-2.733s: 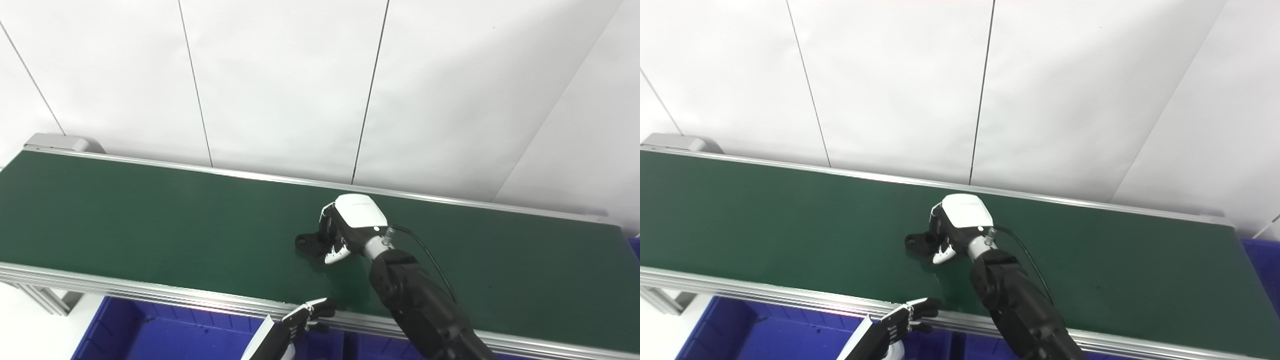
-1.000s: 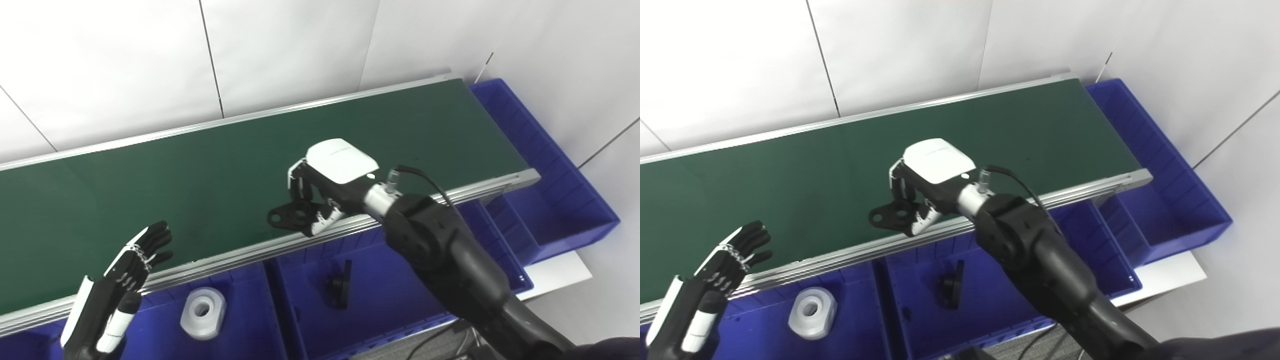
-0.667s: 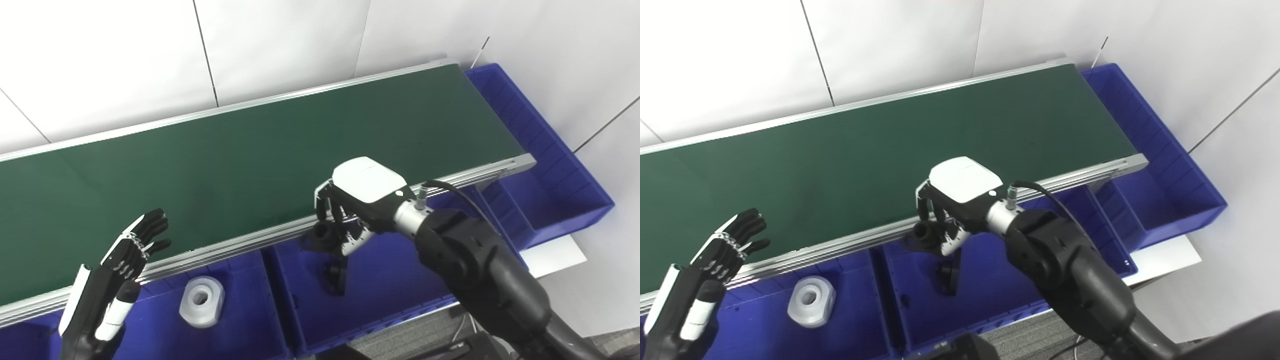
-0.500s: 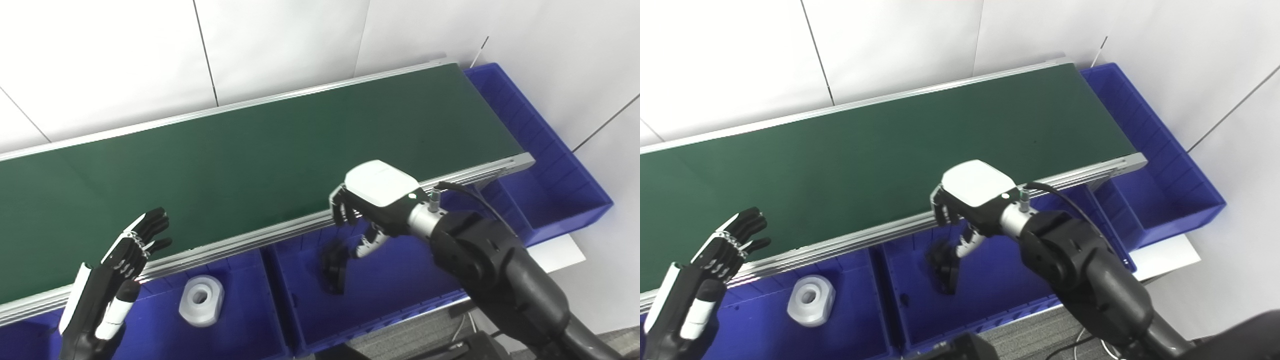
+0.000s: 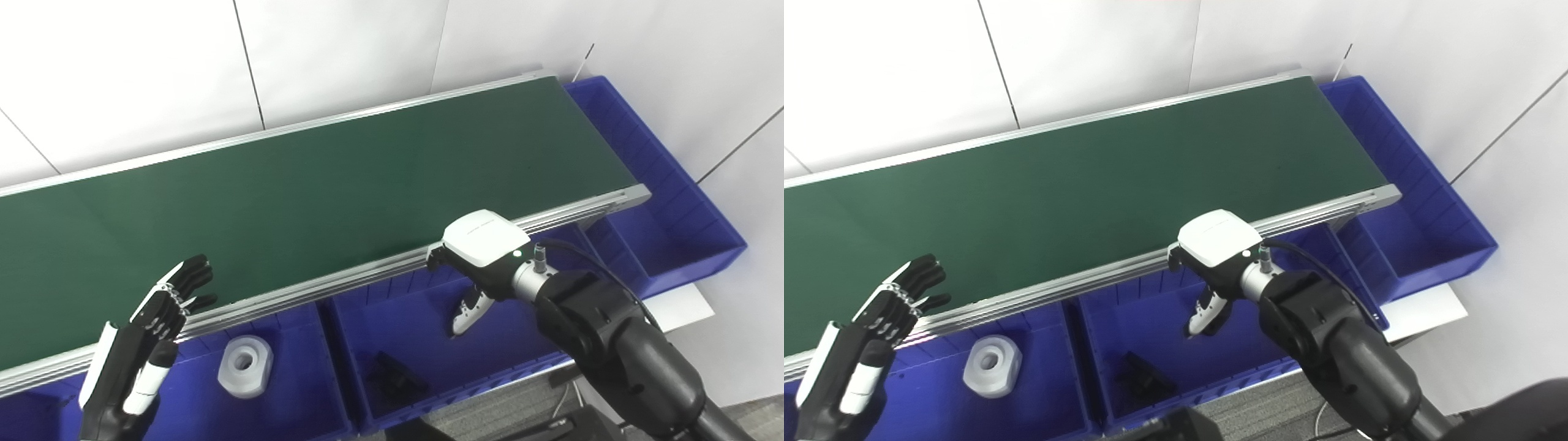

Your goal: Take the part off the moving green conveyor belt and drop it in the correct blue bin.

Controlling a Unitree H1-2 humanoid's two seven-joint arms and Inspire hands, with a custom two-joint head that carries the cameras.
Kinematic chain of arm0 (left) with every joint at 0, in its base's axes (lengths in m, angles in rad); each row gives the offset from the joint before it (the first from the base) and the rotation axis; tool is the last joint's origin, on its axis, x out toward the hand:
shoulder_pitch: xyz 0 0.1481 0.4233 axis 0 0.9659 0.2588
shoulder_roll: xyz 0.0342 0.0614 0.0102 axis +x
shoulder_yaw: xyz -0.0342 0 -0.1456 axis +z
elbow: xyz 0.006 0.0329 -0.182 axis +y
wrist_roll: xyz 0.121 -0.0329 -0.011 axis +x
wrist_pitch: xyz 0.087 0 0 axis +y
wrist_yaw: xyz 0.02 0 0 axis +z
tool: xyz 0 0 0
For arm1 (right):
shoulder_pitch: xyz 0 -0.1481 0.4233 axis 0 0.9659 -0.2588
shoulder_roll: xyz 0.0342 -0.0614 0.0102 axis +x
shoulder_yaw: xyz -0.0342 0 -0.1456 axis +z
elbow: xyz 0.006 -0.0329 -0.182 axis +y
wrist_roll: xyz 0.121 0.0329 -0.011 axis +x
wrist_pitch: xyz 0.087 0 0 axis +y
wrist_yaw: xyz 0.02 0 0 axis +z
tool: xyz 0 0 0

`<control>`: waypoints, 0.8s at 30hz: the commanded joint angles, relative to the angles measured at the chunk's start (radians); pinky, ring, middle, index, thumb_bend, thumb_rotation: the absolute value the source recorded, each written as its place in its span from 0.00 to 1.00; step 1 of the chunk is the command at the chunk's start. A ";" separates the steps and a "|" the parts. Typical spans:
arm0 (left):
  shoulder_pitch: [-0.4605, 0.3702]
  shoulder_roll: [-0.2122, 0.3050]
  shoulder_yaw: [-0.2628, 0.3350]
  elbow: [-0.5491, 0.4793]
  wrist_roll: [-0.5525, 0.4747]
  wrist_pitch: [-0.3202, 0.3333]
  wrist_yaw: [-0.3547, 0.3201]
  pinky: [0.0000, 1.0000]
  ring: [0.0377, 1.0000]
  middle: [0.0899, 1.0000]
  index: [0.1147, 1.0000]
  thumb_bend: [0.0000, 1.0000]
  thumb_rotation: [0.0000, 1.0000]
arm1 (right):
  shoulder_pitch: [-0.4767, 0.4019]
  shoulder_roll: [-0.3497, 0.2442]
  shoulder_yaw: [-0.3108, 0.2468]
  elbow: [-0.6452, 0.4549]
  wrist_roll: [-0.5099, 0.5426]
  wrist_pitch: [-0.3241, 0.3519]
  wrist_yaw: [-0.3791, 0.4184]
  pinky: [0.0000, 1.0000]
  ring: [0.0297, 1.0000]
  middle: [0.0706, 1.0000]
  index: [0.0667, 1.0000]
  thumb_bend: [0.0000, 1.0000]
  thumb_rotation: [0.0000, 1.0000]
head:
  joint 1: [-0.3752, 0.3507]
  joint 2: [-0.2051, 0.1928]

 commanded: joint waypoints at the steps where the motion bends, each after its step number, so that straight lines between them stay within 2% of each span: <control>1: -0.001 -0.001 0.003 -0.031 0.000 -0.006 0.004 0.81 0.89 0.88 0.85 0.67 0.88 | -0.010 0.000 -0.019 -0.020 -0.001 -0.039 -0.027 0.86 0.84 0.85 0.81 0.93 0.78 | 0.004 -0.002; 3: 0.001 -0.003 0.001 -0.033 0.002 -0.007 0.004 0.81 0.89 0.88 0.85 0.67 0.88 | -0.010 0.004 -0.025 -0.025 0.008 -0.045 -0.024 0.87 0.85 0.85 0.81 0.94 0.79 | 0.011 -0.004; 5: 0.003 -0.005 -0.002 -0.031 0.004 -0.012 0.003 0.82 0.90 0.89 0.85 0.66 0.88 | -0.013 0.012 -0.034 -0.033 0.031 -0.047 -0.028 0.81 0.83 0.85 0.81 0.94 0.79 | 0.027 -0.007; 6: 0.003 -0.005 -0.003 -0.030 0.004 -0.014 0.003 0.83 0.90 0.89 0.85 0.66 0.88 | -0.016 0.024 -0.042 -0.039 0.061 -0.045 -0.044 0.80 0.83 0.85 0.81 0.94 0.79 | 0.030 -0.006; 8: 0.005 -0.009 -0.005 -0.026 0.010 -0.020 0.005 0.82 0.90 0.88 0.85 0.66 0.88 | -0.016 0.054 -0.063 -0.045 0.145 -0.045 -0.102 0.68 0.75 0.79 0.79 0.94 0.75 | 0.058 -0.008; 11: 0.011 -0.021 -0.010 -0.027 0.036 -0.020 0.017 0.81 0.88 0.87 0.83 0.67 0.88 | -0.016 0.113 -0.092 -0.054 0.285 -0.021 -0.150 0.60 0.70 0.75 0.78 0.92 0.76 | 0.119 -0.015; 12: 0.013 -0.025 -0.012 -0.027 0.041 -0.018 0.018 0.80 0.88 0.87 0.83 0.67 0.88 | -0.017 0.143 -0.101 -0.060 0.341 -0.011 -0.167 0.59 0.70 0.74 0.79 0.91 0.78 | 0.119 -0.015; 13: 0.015 -0.029 -0.015 -0.025 0.045 -0.020 0.018 0.81 0.88 0.87 0.83 0.67 0.88 | -0.015 0.171 -0.110 -0.063 0.399 -0.006 -0.187 0.57 0.69 0.74 0.79 0.88 0.78 | 0.156 -0.020; 14: 0.018 -0.033 -0.017 -0.024 0.047 -0.019 0.017 0.81 0.89 0.87 0.83 0.68 0.88 | -0.012 0.206 -0.118 -0.067 0.459 -0.002 -0.209 0.57 0.69 0.75 0.79 0.85 0.78 | 0.163 -0.021; 15: 0.021 -0.038 -0.020 -0.023 0.051 -0.015 0.016 0.81 0.89 0.88 0.83 0.68 0.87 | -0.006 0.236 -0.128 -0.067 0.513 0.001 -0.230 0.58 0.70 0.76 0.79 0.82 0.78 | 0.207 -0.029; 16: 0.023 -0.042 -0.021 -0.023 0.053 -0.012 0.015 0.81 0.89 0.88 0.83 0.69 0.87 | -0.002 0.253 -0.134 -0.065 0.547 0.002 -0.245 0.58 0.70 0.76 0.79 0.81 0.78 | 0.207 -0.029; 17: 0.028 -0.049 -0.027 -0.026 0.060 -0.007 0.016 0.81 0.89 0.88 0.83 0.69 0.87 | 0.016 0.308 -0.142 -0.052 0.620 -0.003 -0.285 0.59 0.70 0.77 0.79 0.80 0.78 | 0.262 -0.041; 18: 0.032 -0.054 -0.031 -0.028 0.066 -0.004 0.016 0.82 0.89 0.88 0.84 0.68 0.87 | 0.028 0.344 -0.146 -0.041 0.669 -0.009 -0.314 0.58 0.69 0.77 0.80 0.77 0.79 | 0.262 -0.041; 19: 0.040 -0.064 -0.037 -0.030 0.081 0.000 0.024 0.83 0.89 0.88 0.84 0.68 0.86 | 0.051 0.400 -0.155 -0.012 0.754 -0.021 -0.354 0.58 0.69 0.77 0.80 0.76 0.80 | 0.309 -0.056; 21: 0.052 -0.083 -0.049 -0.017 0.108 -0.012 0.035 0.82 0.88 0.87 0.83 0.71 0.86 | 0.098 0.481 -0.169 0.062 0.889 -0.062 -0.423 0.60 0.69 0.78 0.79 0.73 0.80 | 0.357 -0.076; 24: 0.065 -0.107 -0.064 0.008 0.144 -0.043 0.052 0.79 0.88 0.88 0.83 0.73 0.88 | 0.146 0.527 -0.182 0.189 0.992 -0.150 -0.501 0.65 0.71 0.77 0.81 0.73 0.85 | 0.408 -0.107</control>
